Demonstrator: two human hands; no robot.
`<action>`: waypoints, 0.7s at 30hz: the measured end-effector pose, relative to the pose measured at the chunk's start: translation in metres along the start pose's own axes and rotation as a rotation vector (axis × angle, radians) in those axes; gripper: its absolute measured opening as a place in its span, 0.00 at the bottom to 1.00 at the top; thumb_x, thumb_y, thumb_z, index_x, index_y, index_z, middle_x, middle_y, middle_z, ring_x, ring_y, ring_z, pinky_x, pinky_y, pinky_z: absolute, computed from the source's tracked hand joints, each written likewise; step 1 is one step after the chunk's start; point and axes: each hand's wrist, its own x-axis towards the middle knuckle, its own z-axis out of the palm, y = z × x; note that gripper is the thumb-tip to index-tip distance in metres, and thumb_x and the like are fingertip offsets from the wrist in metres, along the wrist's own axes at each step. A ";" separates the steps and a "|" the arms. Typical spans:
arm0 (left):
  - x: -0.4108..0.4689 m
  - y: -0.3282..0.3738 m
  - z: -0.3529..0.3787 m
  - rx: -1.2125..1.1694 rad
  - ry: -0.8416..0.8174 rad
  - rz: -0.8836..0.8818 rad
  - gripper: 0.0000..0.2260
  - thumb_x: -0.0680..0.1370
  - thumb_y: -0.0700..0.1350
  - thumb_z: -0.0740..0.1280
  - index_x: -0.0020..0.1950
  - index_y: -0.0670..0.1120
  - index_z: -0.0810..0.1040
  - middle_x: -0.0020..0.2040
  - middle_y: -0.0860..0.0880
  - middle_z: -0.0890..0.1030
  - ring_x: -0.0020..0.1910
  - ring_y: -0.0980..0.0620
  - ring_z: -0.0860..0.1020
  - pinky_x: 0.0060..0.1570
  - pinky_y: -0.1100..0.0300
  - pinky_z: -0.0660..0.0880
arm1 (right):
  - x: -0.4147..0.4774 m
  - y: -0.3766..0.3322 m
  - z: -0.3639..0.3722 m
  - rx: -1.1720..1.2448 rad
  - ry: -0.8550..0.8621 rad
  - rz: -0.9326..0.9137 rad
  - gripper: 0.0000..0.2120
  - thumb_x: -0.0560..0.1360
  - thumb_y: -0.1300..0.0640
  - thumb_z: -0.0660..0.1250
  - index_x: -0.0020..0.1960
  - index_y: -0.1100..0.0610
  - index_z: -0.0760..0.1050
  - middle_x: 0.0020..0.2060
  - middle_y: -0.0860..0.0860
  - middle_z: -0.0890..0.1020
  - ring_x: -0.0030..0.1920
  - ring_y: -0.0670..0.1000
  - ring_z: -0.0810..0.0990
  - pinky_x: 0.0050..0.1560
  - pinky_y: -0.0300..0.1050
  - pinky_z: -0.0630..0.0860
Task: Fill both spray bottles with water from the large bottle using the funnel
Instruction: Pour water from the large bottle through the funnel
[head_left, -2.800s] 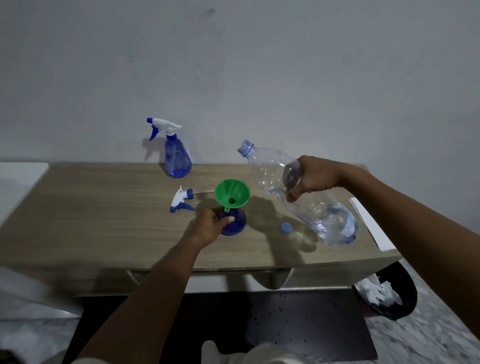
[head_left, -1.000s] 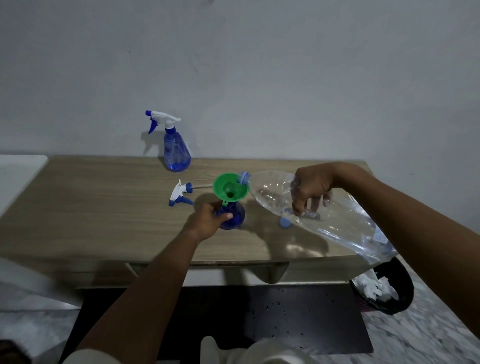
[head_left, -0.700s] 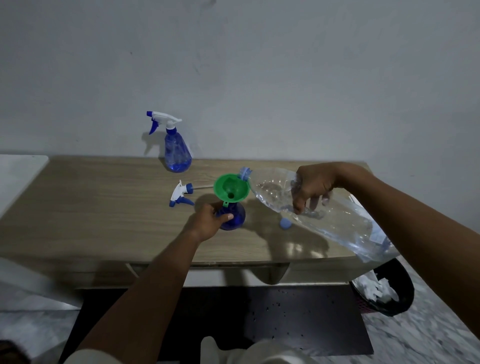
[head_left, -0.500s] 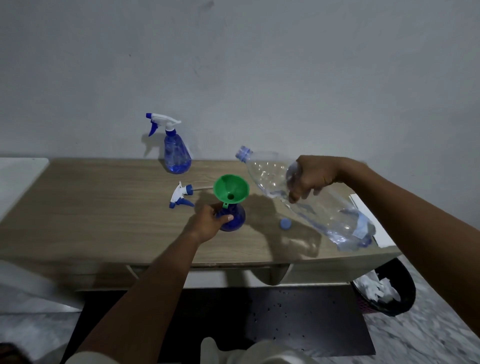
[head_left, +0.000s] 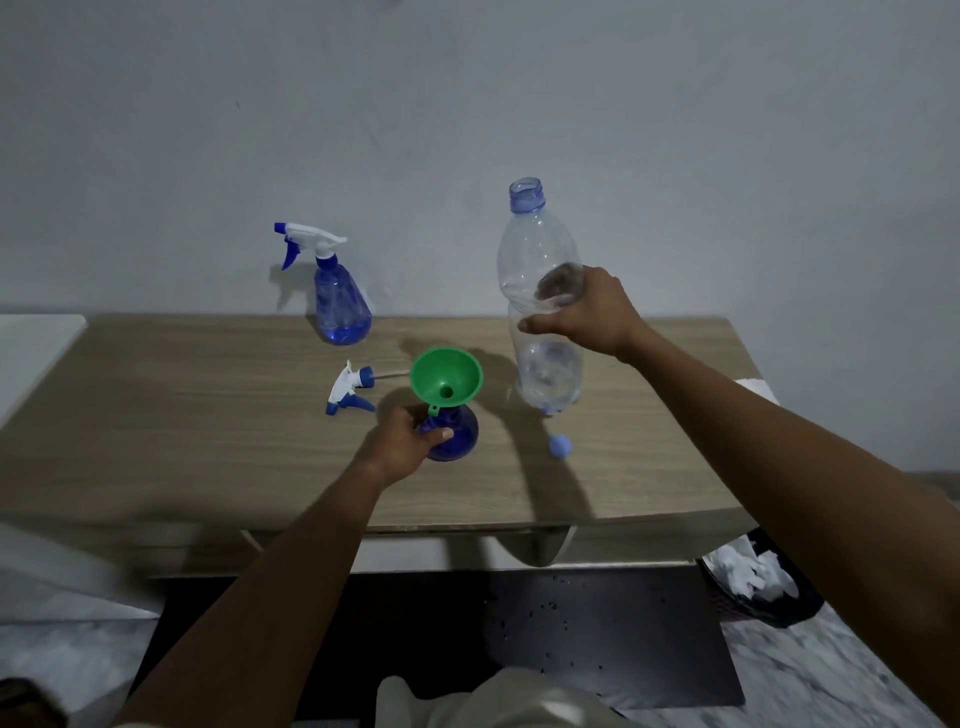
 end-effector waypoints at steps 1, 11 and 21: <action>0.000 0.000 0.000 -0.004 0.001 -0.004 0.27 0.64 0.62 0.77 0.62 0.62 0.77 0.57 0.56 0.84 0.61 0.50 0.80 0.59 0.39 0.79 | 0.002 0.001 0.004 0.027 0.020 0.009 0.24 0.62 0.47 0.84 0.53 0.54 0.82 0.50 0.49 0.86 0.53 0.50 0.84 0.57 0.46 0.79; -0.005 0.001 0.000 -0.009 0.019 0.009 0.25 0.67 0.60 0.77 0.63 0.63 0.77 0.59 0.57 0.83 0.63 0.50 0.80 0.62 0.38 0.77 | 0.006 0.024 0.045 0.226 0.162 0.149 0.26 0.63 0.50 0.84 0.58 0.57 0.81 0.51 0.49 0.85 0.53 0.50 0.83 0.59 0.49 0.80; -0.014 0.016 0.003 -0.070 0.023 -0.001 0.23 0.66 0.57 0.77 0.60 0.62 0.79 0.57 0.54 0.84 0.61 0.50 0.81 0.62 0.39 0.78 | -0.006 0.029 0.056 0.254 0.257 0.231 0.29 0.66 0.46 0.80 0.63 0.54 0.78 0.57 0.50 0.84 0.57 0.51 0.82 0.56 0.44 0.77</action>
